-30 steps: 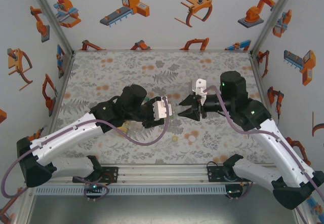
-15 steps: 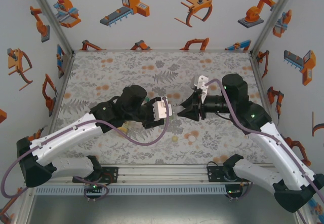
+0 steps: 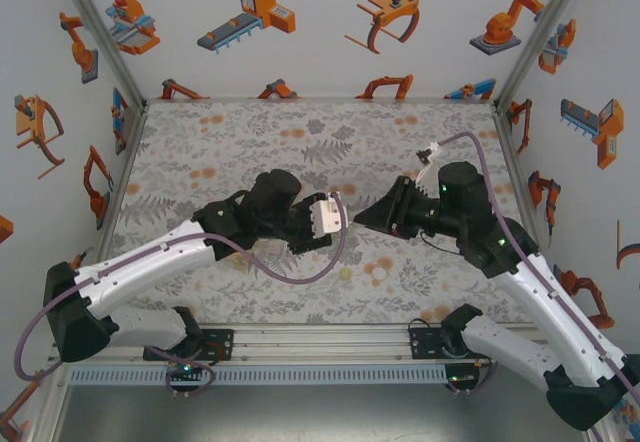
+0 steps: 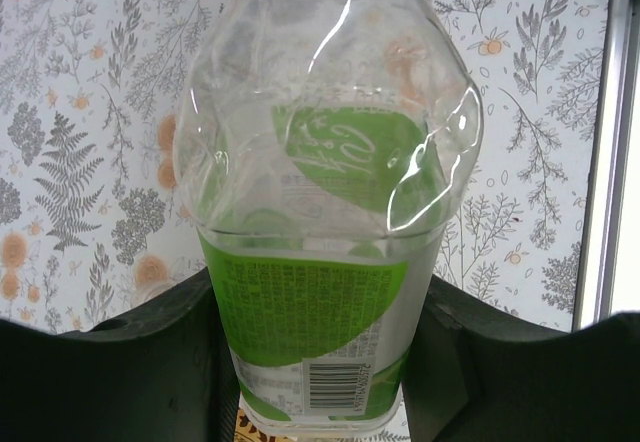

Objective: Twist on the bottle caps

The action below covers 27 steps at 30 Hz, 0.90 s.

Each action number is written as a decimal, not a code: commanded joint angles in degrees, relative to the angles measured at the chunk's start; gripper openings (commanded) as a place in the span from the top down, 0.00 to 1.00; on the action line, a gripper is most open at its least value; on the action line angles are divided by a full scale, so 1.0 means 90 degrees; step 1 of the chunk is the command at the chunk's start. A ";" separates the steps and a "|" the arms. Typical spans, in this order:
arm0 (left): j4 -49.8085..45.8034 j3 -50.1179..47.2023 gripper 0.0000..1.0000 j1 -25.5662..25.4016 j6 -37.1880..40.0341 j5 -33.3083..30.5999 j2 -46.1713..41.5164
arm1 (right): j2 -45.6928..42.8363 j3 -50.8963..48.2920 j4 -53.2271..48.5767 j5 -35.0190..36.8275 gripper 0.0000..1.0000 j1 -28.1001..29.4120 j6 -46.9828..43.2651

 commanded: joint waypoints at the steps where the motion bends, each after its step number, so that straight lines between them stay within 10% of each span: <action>1: 0.0475 0.0111 1.00 -0.0007 0.0143 -0.0101 0.0064 | 0.0042 -0.0331 -0.0676 0.0004 1.00 -0.0003 0.2503; 12: 0.0313 0.0072 1.00 0.0001 0.0267 -0.0047 0.0027 | 0.0493 0.0245 -0.0953 0.0294 1.00 0.0005 0.1495; 18: 0.0231 0.0015 1.00 -0.0006 0.0321 -0.0046 0.0040 | 0.0545 0.0765 -0.0955 0.0348 0.50 -0.0001 -0.0029; 27: 0.0024 0.0107 1.00 -0.0006 0.0433 0.0284 0.0046 | 0.0100 0.0957 -0.0565 0.0260 0.45 -0.0003 -0.3089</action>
